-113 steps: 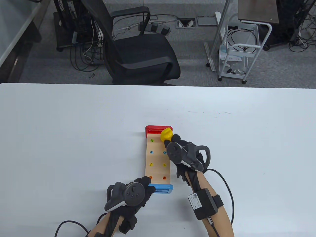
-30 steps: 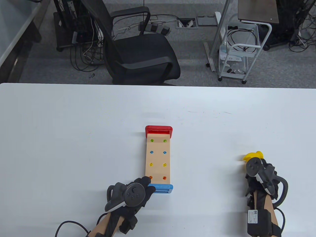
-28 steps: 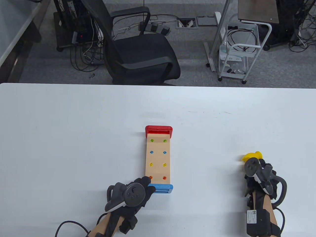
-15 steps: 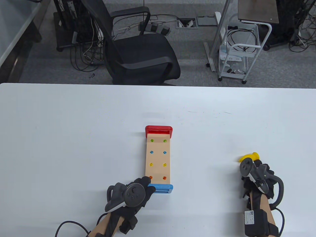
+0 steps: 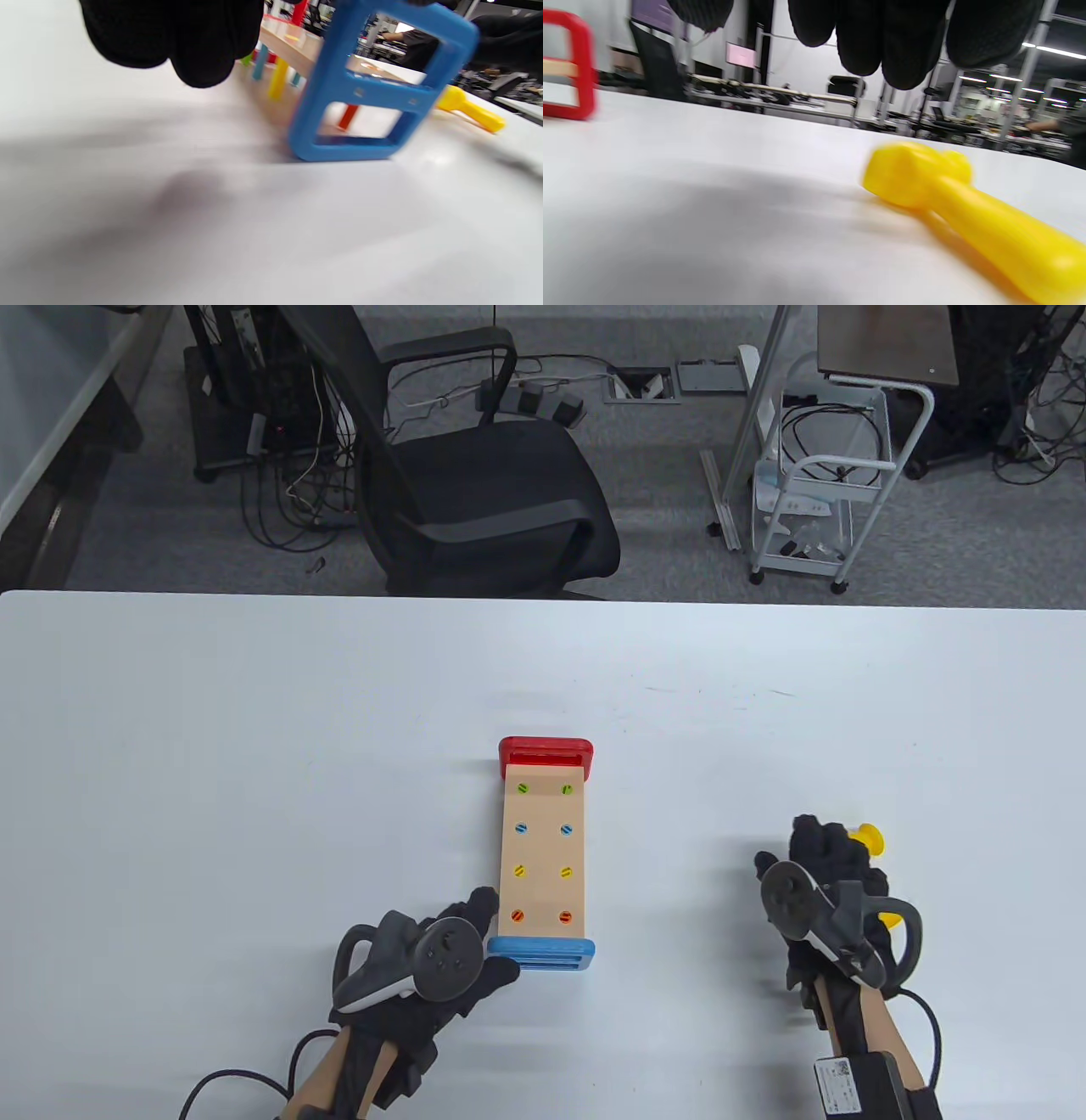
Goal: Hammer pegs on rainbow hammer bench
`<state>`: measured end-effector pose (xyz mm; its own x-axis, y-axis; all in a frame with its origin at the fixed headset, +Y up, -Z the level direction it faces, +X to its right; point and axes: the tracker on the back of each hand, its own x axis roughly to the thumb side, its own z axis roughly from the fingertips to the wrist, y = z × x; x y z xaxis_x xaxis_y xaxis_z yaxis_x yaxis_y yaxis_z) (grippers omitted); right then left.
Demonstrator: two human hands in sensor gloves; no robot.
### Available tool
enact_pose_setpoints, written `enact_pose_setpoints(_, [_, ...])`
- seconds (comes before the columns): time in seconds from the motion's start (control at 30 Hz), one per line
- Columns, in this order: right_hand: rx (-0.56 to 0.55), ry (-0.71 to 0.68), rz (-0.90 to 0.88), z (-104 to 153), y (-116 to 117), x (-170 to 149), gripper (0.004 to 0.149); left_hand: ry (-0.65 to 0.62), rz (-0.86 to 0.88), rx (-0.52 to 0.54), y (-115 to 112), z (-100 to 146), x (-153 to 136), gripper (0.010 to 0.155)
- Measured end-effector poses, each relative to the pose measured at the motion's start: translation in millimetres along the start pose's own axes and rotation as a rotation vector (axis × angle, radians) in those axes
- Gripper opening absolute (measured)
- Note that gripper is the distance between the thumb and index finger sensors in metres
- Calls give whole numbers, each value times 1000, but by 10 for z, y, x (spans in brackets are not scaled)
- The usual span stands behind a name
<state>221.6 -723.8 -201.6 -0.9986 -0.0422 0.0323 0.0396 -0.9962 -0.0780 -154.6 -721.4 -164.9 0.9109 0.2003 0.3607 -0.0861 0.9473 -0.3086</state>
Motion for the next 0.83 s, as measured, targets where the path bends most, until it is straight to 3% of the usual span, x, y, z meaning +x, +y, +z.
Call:
enact_pose_setpoints(0.1, [-41,-157,-26,98,-94,267,74,109,-50,155,27,18,-171,88])
enact_pose_setpoints(0.27, [-34,-310,-1,206,-68,567,78,208,-165,252,-35,20,-319,88])
enact_pose_setpoints(0.47, [-18,-337,57,198,11,655,79,272,-328,228,-120,-5,-392,91])
enact_pose_setpoints(0.83, [21,-330,50,176,64,636,78,287,-291,228,-98,-7,-506,90])
